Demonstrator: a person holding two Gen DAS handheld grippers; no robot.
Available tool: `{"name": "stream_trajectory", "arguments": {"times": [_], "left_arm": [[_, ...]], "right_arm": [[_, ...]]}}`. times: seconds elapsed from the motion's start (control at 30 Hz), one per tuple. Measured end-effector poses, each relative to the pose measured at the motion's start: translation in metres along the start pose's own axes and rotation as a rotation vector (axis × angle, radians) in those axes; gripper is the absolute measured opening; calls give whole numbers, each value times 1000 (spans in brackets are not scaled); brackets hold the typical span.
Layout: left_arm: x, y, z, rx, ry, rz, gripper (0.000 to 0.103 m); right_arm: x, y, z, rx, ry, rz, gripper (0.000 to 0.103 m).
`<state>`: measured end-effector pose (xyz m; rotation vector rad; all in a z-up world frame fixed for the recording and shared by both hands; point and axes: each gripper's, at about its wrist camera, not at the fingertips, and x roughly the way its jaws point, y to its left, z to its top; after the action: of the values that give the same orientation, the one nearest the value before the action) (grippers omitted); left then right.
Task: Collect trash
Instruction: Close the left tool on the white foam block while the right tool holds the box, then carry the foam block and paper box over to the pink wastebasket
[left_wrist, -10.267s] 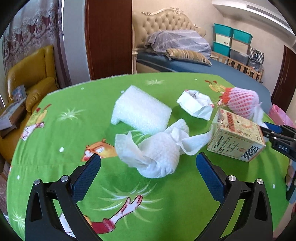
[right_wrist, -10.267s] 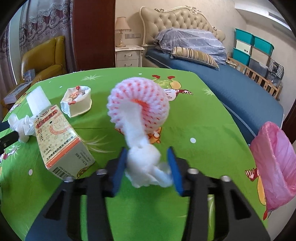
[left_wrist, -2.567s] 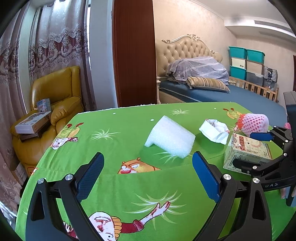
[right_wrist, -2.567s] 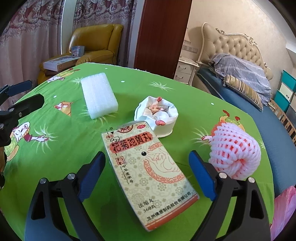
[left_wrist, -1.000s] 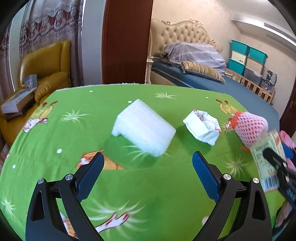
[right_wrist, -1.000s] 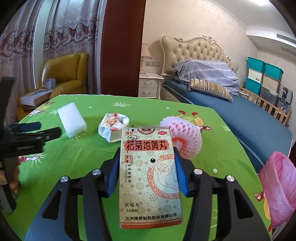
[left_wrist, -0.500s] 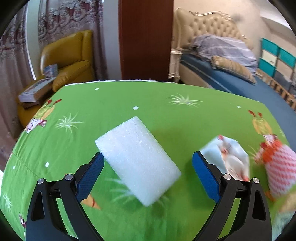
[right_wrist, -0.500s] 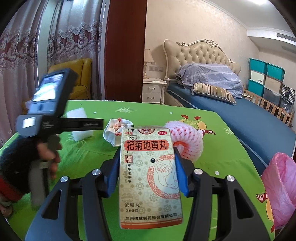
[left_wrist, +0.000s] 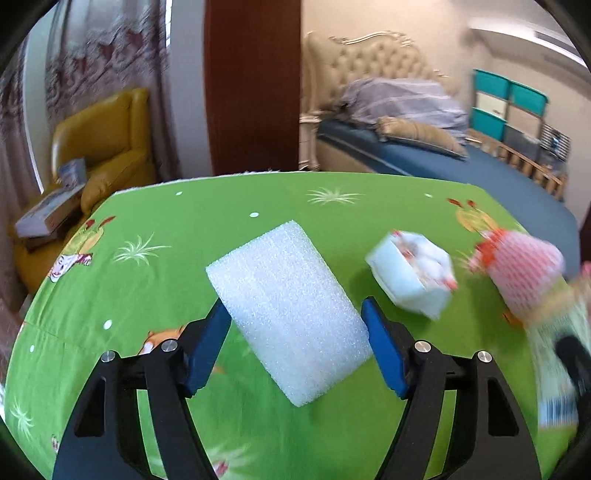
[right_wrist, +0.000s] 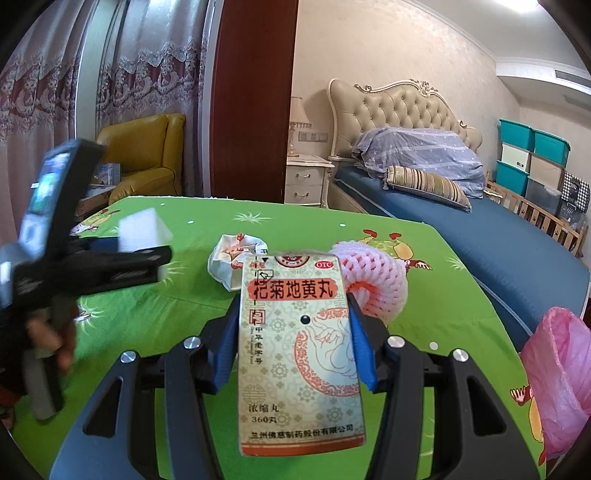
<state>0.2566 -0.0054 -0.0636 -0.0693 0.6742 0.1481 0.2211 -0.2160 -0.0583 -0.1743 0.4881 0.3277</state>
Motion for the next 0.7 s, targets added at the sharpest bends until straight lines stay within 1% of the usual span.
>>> {"name": "stream_trajectory", "arguments": {"times": [0.13,0.3,0.47,0.7], "left_arm": [[-27,4,-18,23,-32,-58,68],[-50,5,-30,60,-86,-58,68],[-64,2,-38,81,-118,-68,68],[-79,-1,-45,96,-142,-81,69]], "right_arm": [[0,2,0,-12,3,-2,51],[0,4,0,-18,5,-5,51],[0,4,0,-19,5,-5,51],[-5,6,-1,-21,1,0,51]]}}
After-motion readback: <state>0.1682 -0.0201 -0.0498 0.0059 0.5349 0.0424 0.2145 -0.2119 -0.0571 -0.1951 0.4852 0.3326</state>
